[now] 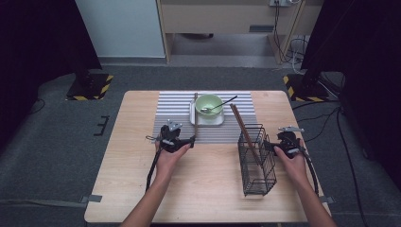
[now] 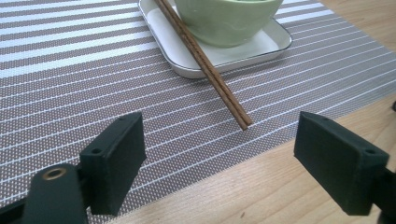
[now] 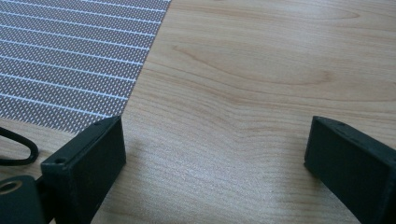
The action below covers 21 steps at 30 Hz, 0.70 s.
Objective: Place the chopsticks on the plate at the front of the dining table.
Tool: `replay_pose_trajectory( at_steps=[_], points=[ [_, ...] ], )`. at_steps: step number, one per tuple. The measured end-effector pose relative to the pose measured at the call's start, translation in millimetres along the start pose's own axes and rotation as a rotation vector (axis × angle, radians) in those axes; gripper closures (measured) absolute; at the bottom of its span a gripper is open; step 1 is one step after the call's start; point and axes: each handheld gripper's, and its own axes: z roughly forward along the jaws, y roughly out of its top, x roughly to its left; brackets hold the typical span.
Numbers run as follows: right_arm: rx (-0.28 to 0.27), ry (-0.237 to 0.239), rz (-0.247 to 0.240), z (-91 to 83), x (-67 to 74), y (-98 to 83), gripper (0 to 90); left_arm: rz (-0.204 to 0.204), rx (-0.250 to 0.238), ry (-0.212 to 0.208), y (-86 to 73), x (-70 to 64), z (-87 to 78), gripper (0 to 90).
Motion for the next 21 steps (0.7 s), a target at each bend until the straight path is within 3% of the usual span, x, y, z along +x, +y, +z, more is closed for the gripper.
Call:
replay_pose_trajectory(
  at_steps=[21],
  points=[
    [0.000,-0.002,0.001,0.0,0.3,-0.1,5.4,0.038,-0.004,-0.020,0.9,5.4,-28.0,9.4]
  ],
)
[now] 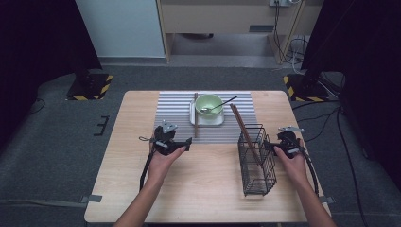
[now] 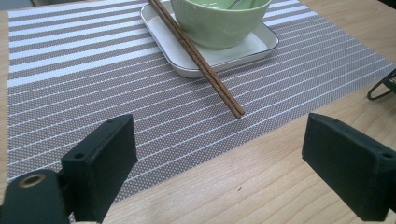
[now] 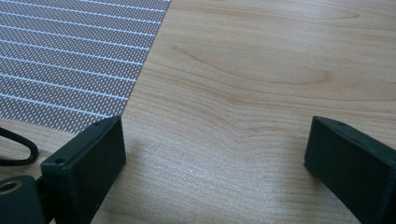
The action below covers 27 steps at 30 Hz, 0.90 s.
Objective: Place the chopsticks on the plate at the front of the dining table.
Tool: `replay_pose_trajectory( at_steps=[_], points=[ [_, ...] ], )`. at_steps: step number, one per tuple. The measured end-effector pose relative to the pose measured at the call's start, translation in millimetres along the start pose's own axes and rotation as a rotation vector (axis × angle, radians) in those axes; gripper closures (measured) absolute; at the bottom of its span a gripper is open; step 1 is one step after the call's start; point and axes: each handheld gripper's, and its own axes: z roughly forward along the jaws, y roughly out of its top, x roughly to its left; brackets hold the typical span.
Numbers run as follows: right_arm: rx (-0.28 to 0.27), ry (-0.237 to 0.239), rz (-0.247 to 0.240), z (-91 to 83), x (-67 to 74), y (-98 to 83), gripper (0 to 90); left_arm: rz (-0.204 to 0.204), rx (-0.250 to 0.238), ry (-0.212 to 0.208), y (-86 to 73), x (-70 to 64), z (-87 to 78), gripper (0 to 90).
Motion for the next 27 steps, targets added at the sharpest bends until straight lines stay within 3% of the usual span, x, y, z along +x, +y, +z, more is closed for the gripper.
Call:
replay_pose_trajectory(
  at_steps=[20,27],
  points=[
    [0.000,-0.004,0.004,-0.3,1.0,-0.3,5.4,0.022,0.010,-0.018,-21.3,12.9,-33.0,5.8],
    [0.000,-0.004,0.002,-0.5,1.3,-0.5,5.4,0.008,0.014,-0.019,-31.7,19.2,-38.3,5.5]
  ],
)
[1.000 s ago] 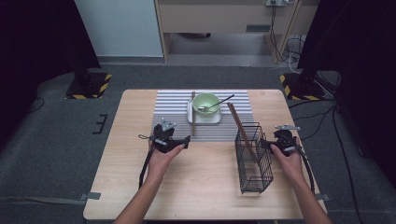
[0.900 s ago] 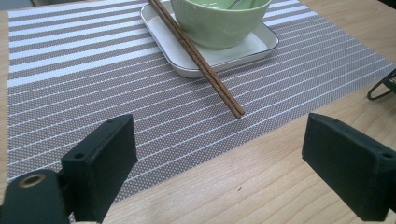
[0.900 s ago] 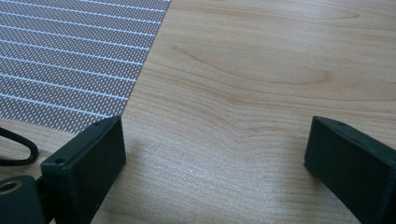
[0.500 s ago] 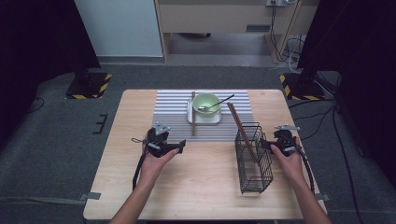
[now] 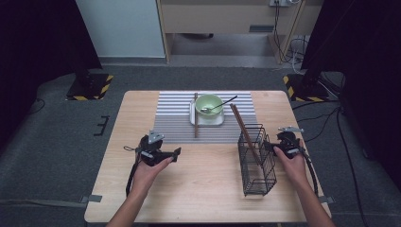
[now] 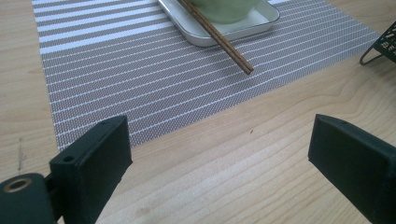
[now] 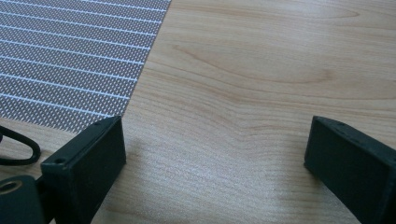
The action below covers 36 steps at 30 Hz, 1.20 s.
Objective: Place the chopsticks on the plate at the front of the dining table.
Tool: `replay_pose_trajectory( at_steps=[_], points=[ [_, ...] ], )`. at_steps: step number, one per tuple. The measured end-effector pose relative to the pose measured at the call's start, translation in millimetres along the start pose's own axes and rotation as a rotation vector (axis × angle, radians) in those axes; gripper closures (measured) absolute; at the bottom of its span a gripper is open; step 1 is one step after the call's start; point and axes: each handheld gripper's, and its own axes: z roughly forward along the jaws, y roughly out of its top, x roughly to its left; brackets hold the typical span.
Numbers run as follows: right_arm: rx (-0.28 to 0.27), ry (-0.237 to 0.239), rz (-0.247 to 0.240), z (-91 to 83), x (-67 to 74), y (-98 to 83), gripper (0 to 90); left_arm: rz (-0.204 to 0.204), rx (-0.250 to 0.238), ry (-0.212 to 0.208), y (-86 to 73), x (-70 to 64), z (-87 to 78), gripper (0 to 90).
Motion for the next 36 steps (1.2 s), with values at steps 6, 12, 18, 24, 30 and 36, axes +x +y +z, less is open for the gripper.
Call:
replay_pose_trajectory(
  at_steps=[6,12,18,24,30,36],
  points=[
    [0.000,0.001,0.001,0.0,0.2,-0.1,5.4,-0.007,0.011,0.000,-8.5,4.3,-2.2,5.4],
    [0.000,0.000,0.001,-0.1,0.4,-0.1,5.4,-0.008,0.019,0.001,-17.0,7.2,-4.2,5.4],
    [0.000,0.000,-0.001,-0.1,0.4,-0.1,5.4,-0.009,0.029,0.004,-25.3,10.9,-6.3,5.3],
    [0.000,0.000,-0.001,-0.1,0.6,-0.1,5.4,-0.008,0.034,0.006,-32.6,13.1,-7.4,5.4],
    [0.000,0.000,0.000,-0.2,0.6,-0.1,5.4,0.011,0.049,0.023,-37.9,15.5,-6.5,5.2],
    [0.000,0.000,-0.001,-0.1,0.6,-0.1,5.4,0.001,0.062,0.039,-44.2,21.7,-2.9,5.1]
  ],
)
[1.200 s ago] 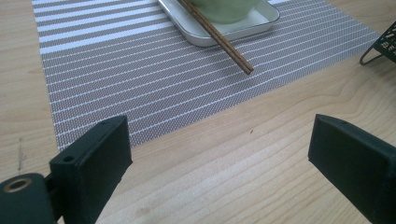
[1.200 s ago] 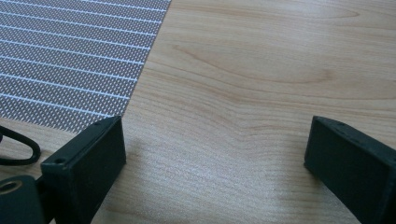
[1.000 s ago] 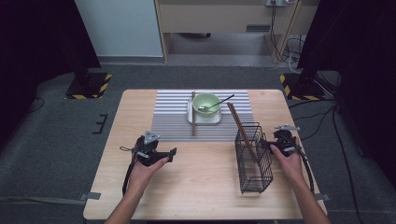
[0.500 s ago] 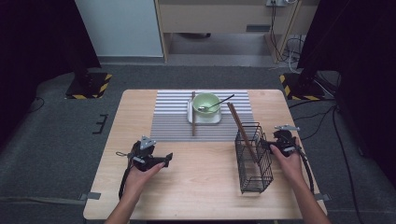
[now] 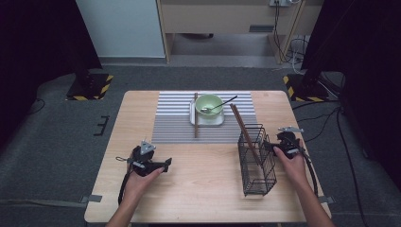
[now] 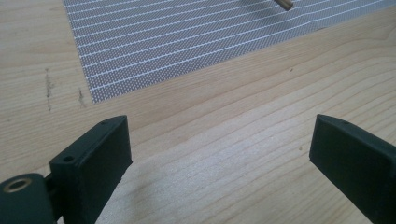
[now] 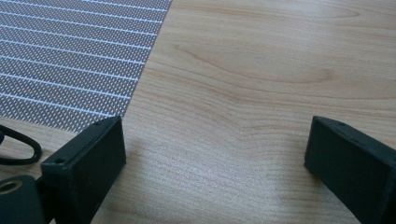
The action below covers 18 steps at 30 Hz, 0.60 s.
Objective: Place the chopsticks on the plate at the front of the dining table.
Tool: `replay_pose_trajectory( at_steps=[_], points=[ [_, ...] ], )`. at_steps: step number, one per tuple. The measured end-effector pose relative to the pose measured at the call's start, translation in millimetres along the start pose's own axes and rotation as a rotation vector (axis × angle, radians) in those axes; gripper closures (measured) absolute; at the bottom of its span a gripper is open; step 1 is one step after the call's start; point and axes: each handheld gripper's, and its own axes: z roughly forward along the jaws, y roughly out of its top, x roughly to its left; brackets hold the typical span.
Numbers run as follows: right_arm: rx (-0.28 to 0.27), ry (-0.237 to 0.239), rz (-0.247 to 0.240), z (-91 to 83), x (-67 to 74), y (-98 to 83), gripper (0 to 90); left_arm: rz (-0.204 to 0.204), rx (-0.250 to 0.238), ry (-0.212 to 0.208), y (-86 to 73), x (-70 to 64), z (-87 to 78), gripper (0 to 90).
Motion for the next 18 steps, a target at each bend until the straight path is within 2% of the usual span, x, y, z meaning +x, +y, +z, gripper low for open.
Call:
replay_pose_trajectory(
  at_steps=[8,11,12,14,18],
  points=[
    [0.000,0.000,0.001,0.0,0.1,0.0,5.4,0.005,0.043,0.051,-13.1,9.6,8.6,4.8],
    [0.003,0.002,0.001,0.1,0.4,0.1,4.8,-0.014,0.059,0.061,-15.2,12.1,10.0,4.6],
    [0.003,0.002,0.001,0.1,0.5,0.1,4.7,-0.008,0.065,0.059,-15.0,11.9,10.3,4.4],
    [0.006,0.003,-0.002,0.6,0.9,0.3,2.6,0.027,0.082,0.084,-14.5,10.0,12.0,4.3],
    [0.016,-0.029,0.033,-0.1,4.7,-0.7,0.4,0.020,0.084,0.085,-14.2,10.8,12.5,2.6]
  ],
)
